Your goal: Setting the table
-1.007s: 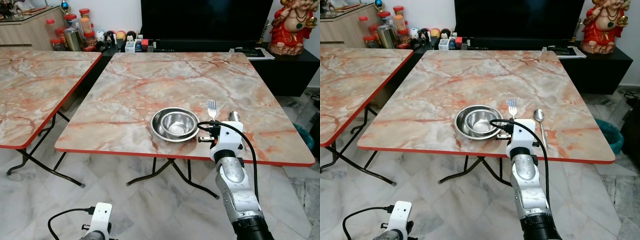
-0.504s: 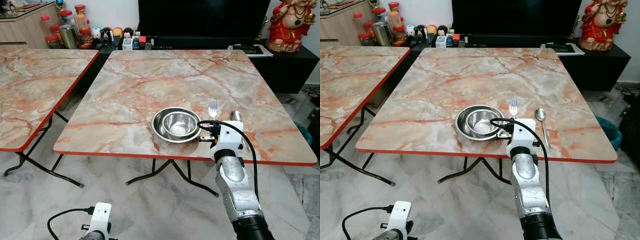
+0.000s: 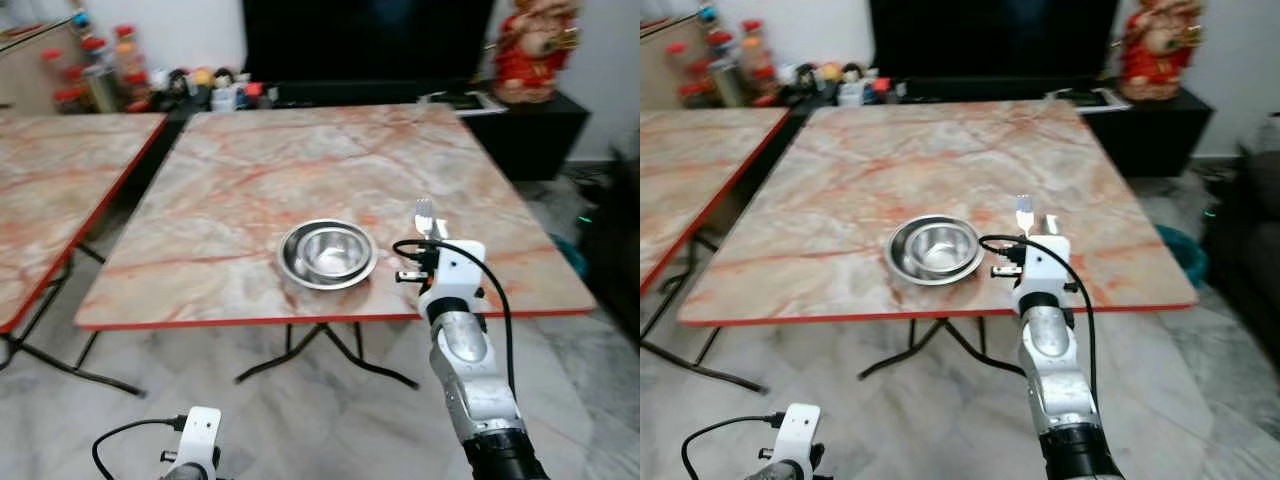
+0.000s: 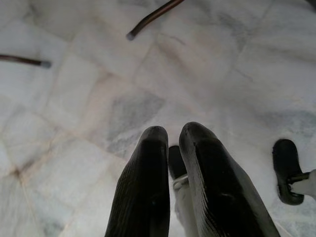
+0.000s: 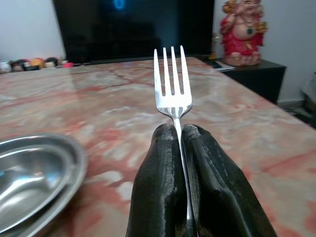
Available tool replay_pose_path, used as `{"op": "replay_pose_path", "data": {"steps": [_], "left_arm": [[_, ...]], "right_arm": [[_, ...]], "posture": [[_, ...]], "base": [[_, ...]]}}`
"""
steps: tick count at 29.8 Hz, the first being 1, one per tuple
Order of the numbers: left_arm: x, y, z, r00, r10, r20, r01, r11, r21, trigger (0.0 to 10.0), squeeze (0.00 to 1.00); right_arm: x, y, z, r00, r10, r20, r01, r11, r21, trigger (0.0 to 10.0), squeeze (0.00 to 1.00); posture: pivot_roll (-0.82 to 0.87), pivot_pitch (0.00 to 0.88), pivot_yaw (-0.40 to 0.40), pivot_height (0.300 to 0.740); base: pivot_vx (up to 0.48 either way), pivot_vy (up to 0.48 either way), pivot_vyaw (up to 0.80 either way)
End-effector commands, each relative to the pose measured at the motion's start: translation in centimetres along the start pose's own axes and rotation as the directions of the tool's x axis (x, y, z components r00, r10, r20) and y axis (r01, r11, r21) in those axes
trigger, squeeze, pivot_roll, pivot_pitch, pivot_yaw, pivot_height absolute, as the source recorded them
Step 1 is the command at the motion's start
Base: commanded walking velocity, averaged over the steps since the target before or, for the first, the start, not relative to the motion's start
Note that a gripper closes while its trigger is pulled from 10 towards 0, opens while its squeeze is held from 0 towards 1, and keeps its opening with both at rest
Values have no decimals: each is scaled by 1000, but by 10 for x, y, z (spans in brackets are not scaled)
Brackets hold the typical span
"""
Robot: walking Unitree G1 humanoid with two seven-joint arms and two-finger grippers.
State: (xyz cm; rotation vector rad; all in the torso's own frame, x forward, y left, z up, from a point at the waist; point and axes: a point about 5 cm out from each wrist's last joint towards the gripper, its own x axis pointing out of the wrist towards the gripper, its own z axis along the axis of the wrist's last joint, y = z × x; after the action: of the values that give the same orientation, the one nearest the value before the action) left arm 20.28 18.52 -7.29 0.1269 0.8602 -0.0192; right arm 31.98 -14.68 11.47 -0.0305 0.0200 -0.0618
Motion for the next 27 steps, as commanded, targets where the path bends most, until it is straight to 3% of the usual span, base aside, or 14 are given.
{"op": "replay_pose_path", "data": {"steps": [1,27], "left_arm": [[0,3,-1,1000,8,-4,-8,1000,8,10000,0],[0,3,-1,1000,8,-1,-8,1000,8,10000,0]], "right_arm": [[1,3,3,1000,8,12,-8,1000,3,10000,0],[-1,8,4,999,33,24,-33,999,-10,10000,0]], "posture": [[-50,0,15,736],[-50,0,16,736]], "base": [[285,0,0],[266,0,34]]}}
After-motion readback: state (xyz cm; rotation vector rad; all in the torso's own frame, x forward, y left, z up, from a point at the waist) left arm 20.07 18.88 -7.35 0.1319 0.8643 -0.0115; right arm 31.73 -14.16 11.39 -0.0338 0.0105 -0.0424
